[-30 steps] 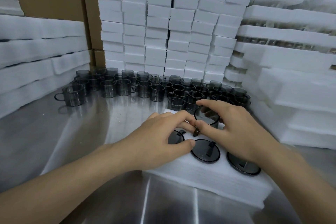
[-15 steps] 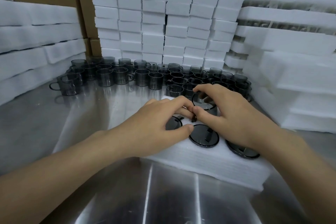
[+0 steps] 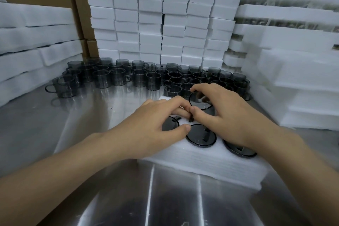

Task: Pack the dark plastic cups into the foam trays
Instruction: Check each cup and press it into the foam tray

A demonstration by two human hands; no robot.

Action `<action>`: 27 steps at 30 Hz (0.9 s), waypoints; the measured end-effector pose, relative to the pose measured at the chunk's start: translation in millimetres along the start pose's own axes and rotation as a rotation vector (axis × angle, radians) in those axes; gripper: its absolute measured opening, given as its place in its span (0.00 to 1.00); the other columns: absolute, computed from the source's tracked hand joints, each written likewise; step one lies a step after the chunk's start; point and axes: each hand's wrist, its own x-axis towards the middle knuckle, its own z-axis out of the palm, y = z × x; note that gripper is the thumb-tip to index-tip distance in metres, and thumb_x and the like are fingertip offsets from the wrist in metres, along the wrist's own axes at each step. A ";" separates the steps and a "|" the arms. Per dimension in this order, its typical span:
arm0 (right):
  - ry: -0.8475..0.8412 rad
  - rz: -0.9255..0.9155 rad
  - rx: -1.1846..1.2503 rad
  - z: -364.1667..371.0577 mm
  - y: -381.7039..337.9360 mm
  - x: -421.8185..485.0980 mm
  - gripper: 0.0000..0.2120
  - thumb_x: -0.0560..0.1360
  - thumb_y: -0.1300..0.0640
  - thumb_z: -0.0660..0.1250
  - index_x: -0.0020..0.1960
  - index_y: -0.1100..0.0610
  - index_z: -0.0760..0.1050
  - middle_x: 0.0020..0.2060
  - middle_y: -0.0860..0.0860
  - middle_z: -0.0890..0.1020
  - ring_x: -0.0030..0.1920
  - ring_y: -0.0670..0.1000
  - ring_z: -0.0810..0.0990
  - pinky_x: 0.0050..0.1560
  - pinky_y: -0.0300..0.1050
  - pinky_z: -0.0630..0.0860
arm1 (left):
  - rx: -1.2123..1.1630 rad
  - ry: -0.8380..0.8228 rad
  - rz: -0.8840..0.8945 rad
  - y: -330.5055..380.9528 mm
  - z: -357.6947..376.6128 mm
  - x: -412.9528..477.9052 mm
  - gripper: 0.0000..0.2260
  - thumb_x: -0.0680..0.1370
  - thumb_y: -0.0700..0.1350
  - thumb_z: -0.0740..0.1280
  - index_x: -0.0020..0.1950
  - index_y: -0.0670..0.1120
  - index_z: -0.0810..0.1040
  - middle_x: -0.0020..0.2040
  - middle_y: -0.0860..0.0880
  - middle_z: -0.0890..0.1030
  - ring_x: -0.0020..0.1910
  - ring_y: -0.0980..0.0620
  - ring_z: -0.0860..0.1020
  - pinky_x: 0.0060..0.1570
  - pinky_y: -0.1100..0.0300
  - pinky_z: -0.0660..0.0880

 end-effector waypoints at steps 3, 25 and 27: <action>-0.004 0.003 -0.012 -0.5 -1.3 -0.3 0.30 0.79 0.33 0.58 0.78 0.42 0.65 0.67 0.41 0.74 0.66 0.45 0.75 0.67 0.50 0.74 | 0.001 -0.002 -0.001 1.0 -0.3 -0.2 0.12 0.82 0.56 0.66 0.65 0.60 0.76 0.63 0.67 0.83 0.70 0.60 0.77 0.74 0.44 0.68; -0.038 0.016 -0.131 -1.2 -8.7 -3.8 0.29 0.82 0.36 0.55 0.80 0.46 0.62 0.64 0.47 0.74 0.62 0.52 0.76 0.61 0.52 0.74 | -0.026 0.002 0.024 -2.4 0.4 -0.2 0.13 0.81 0.59 0.65 0.65 0.61 0.76 0.63 0.66 0.84 0.67 0.58 0.81 0.66 0.42 0.75; -0.034 0.012 -0.131 -1.6 -8.9 -4.0 0.29 0.83 0.36 0.55 0.80 0.47 0.62 0.64 0.47 0.74 0.62 0.52 0.76 0.61 0.52 0.74 | -0.014 0.001 0.022 -1.7 0.4 -0.4 0.13 0.81 0.59 0.65 0.65 0.61 0.76 0.63 0.67 0.83 0.64 0.55 0.82 0.64 0.40 0.76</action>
